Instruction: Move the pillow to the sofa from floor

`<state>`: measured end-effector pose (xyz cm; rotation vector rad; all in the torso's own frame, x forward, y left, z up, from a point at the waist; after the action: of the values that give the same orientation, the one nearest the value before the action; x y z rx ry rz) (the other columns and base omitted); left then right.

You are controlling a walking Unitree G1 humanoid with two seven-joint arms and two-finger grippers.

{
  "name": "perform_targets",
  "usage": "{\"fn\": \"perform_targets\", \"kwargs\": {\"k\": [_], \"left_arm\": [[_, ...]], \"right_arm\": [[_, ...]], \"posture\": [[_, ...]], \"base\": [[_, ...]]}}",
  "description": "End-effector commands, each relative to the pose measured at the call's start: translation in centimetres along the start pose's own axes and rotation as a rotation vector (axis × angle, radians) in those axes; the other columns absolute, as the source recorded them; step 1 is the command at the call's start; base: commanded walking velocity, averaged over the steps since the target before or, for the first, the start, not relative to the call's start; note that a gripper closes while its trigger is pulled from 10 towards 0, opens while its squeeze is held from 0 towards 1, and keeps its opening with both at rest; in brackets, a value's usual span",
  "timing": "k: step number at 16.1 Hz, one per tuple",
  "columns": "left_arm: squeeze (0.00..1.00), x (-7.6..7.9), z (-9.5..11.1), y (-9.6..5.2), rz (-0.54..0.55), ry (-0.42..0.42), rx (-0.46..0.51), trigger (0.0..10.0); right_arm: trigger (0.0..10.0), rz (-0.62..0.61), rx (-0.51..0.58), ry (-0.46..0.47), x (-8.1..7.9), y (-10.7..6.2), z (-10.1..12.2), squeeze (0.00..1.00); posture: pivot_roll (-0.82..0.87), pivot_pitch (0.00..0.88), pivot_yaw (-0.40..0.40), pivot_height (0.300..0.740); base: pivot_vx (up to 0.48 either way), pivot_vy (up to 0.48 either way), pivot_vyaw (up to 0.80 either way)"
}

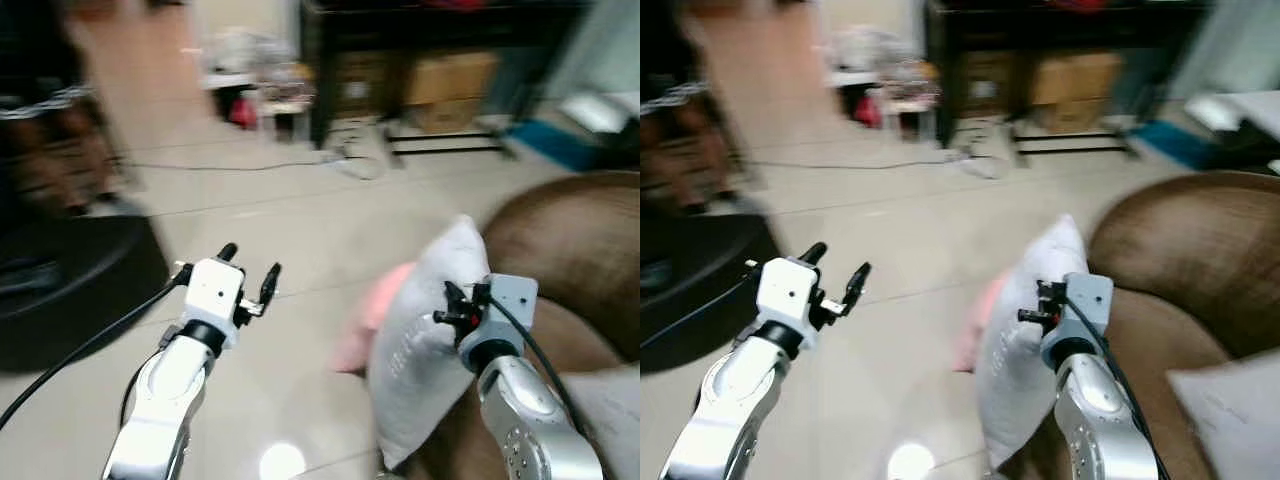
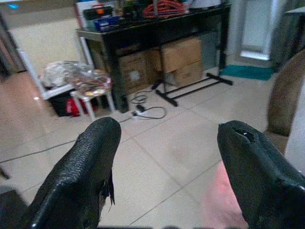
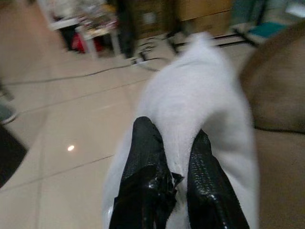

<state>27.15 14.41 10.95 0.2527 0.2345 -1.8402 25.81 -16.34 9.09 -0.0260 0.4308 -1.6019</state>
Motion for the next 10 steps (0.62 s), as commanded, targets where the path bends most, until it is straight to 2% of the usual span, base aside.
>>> {"fn": "perform_targets", "kwargs": {"k": [1, 5, 6, 8, 9, 10], "left_arm": [[0.0, 0.0, 0.5, -0.06, 0.01, 0.008, 0.019, 10.0], [0.0, -0.36, 0.31, -0.4, 0.025, 0.012, 0.013, 10.0], [0.0, -0.39, 0.35, -0.4, 0.027, 0.014, 0.013, 10.0], [0.0, -0.47, 0.44, -0.42, 0.027, 0.02, 0.015, 10.0], [0.0, -0.56, 0.45, -0.41, 0.025, 0.023, 0.016, 10.0], [0.0, -0.7, 0.55, -0.37, 0.024, 0.029, 0.019, 10.0]], "right_arm": [[10.0, 0.041, 0.056, 0.017, -0.68, 0.27, 1.51, 0.0], [10.0, 0.067, 0.045, 0.08, -1.2, 0.34, 1.32, 0.0], [0.0, 0.082, 0.055, 0.078, -1.36, 0.23, 1.46, 0.0], [0.0, 0.076, 0.066, 0.08, -1.28, 0.37, 1.69, 0.0], [4.4, 0.072, 0.068, 0.082, -1.32, 0.44, 1.79, 0.0], [10.0, 0.075, 0.074, 0.096, -1.48, 0.45, 2.02, 0.0]], "posture": [[-0.05, 0.0, -0.04, 0.74], [-0.04, 0.0, -0.044, 0.74], [-0.04, 0.0, -0.044, 0.74], [-0.03, 0.0, -0.04, 0.74], [-0.03, 0.0, -0.035, 0.74], [-0.03, 0.0, -0.032, 0.74]], "base": [[0.0, 0.0, -0.8], [0.0, 0.0, -0.8], [0.0, 0.0, -0.8], [0.0, 0.0, -0.8], [0.0, 0.0, -0.8], [0.0, 0.0, -0.8]]}}
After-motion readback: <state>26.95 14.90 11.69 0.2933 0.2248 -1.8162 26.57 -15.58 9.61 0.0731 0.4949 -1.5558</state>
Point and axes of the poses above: a point about 5 cm out from each wrist's last joint towards the gripper, its own y axis pointing out of the wrist towards the gripper, its own z axis along the axis of the wrist's last joint, x = y × z, the point moved 3 cm from there along y, pointing out of the wrist towards the gripper, and after that the axes turned 6 degrees about y, right-handed, at the moved point
